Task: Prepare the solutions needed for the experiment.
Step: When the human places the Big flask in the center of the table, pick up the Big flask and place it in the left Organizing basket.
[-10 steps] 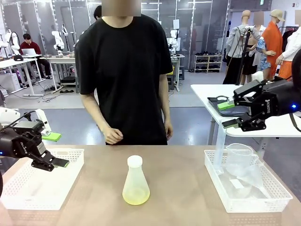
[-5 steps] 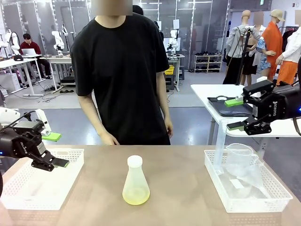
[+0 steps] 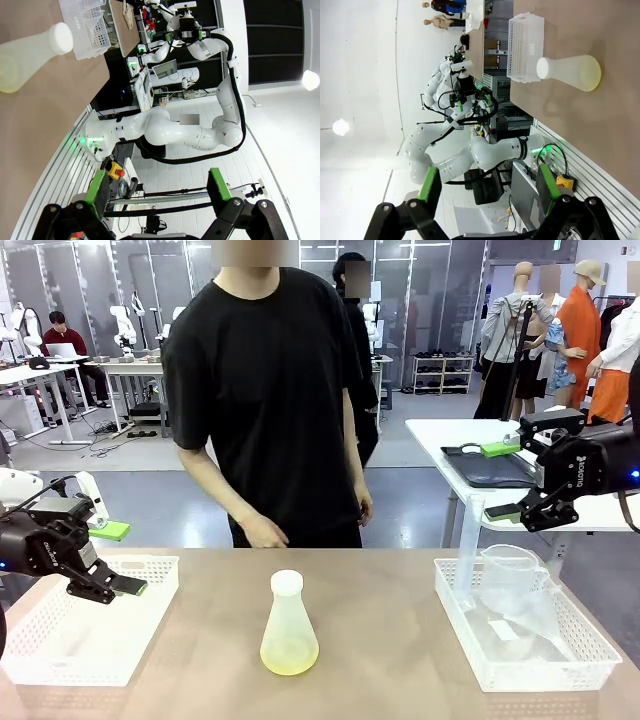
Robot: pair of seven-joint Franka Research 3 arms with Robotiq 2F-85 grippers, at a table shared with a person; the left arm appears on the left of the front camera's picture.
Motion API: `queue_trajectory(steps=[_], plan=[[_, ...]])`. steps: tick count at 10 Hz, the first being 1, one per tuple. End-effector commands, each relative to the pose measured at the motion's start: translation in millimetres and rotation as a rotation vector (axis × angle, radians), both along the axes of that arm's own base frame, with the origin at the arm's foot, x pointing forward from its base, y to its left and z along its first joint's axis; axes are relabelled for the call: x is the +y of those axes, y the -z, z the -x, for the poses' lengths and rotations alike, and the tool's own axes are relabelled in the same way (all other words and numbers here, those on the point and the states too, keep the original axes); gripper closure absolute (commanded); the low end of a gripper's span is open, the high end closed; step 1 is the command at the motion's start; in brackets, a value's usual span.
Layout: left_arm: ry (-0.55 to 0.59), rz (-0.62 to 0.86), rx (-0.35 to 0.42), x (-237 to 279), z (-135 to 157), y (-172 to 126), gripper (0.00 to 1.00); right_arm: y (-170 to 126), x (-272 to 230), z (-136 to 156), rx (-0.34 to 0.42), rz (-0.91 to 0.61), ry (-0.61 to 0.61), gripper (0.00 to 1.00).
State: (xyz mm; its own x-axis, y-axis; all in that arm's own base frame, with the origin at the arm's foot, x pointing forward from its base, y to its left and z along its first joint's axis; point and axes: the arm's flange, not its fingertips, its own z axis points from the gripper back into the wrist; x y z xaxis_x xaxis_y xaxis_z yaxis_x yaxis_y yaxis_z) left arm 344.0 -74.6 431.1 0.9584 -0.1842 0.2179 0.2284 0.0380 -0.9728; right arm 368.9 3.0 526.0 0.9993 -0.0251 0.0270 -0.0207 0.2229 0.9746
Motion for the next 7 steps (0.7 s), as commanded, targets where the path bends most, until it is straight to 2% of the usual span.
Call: queue_trajectory(steps=[1, 7], plan=[[-0.001, 0.004, -0.002, -0.9, 0.6, -4.1, 0.0, -2.7, -0.1, 1.6, -0.01, -0.002, -0.005, 0.04], [-0.001, 0.004, -0.002, -0.9, 0.6, -4.1, 0.0, -2.7, -0.1, 1.6, -0.01, -0.002, -0.005, 0.04]])
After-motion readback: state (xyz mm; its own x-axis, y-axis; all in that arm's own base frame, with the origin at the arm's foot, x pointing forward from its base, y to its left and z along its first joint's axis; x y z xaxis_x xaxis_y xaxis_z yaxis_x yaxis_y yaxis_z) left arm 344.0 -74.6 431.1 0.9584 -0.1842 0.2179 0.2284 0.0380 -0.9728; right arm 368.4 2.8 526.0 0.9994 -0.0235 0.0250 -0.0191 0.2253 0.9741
